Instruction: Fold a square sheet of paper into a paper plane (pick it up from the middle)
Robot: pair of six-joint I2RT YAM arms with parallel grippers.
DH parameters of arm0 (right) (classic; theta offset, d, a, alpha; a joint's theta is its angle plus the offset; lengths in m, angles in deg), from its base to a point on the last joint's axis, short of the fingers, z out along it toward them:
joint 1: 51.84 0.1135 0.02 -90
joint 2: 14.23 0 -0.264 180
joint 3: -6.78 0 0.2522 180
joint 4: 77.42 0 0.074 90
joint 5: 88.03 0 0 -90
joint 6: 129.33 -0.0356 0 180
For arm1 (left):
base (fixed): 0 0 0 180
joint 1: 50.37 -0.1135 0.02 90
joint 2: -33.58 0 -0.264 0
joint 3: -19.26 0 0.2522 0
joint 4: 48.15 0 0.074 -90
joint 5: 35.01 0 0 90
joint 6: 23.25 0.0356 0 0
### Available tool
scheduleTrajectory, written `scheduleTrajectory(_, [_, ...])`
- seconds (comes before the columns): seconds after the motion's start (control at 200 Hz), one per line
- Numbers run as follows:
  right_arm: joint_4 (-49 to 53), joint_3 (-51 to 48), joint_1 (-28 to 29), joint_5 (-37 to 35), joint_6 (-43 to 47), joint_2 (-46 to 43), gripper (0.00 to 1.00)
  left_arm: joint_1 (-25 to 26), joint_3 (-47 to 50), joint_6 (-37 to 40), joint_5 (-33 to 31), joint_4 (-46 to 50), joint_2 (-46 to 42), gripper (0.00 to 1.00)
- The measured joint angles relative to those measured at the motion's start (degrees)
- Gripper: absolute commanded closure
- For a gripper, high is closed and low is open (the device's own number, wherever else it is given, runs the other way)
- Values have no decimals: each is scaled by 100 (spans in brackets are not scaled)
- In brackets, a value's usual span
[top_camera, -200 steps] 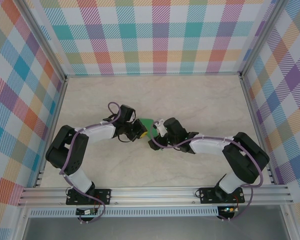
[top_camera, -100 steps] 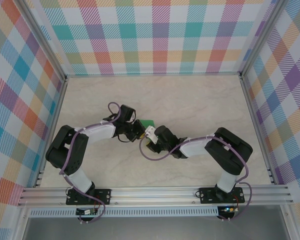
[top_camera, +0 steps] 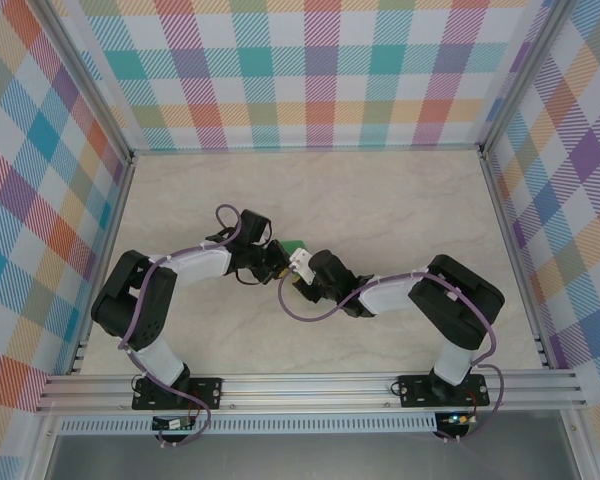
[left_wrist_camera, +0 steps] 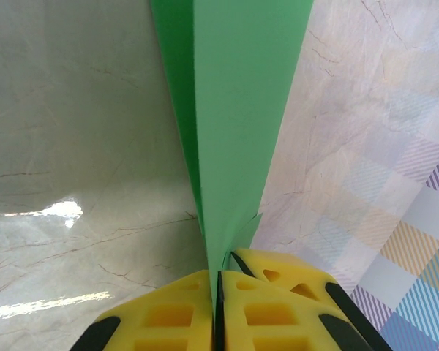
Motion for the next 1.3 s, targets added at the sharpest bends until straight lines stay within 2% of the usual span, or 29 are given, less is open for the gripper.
scheduleTrajectory(0.26, [0, 0, 0, 127, -105, 0, 82, -57, -48, 164, -46, 291, -151, 61])
scheduleTrajectory(0.405, [-155, -4, -9, 374, -337, 0, 83, -345, -83, 332, -129, 551, -446, 55])
scheduleTrajectory(0.585, [-155, -4, -105, 837, -780, 24, 84, -890, -70, 468, -155, 723, -933, 55])
scheduleTrajectory(0.705, [-118, -2, -201, 1189, -1060, 66, 86, -1064, 90, 479, -175, 717, -1239, 54])
scheduleTrajectory(0.82, [-66, 24, -289, 1443, -1303, 116, 85, -1088, 382, 463, -186, 566, -1458, 58])
scheduleTrajectory(1.05, [214, 389, -601, 1961, -2033, 317, 84, -1060, 1180, 107, 140, -424, -1598, 64])
scheduleTrajectory(1.3, [271, 455, -905, 2568, -2791, 337, 90, -925, 1255, -48, 216, -997, -1598, 66])
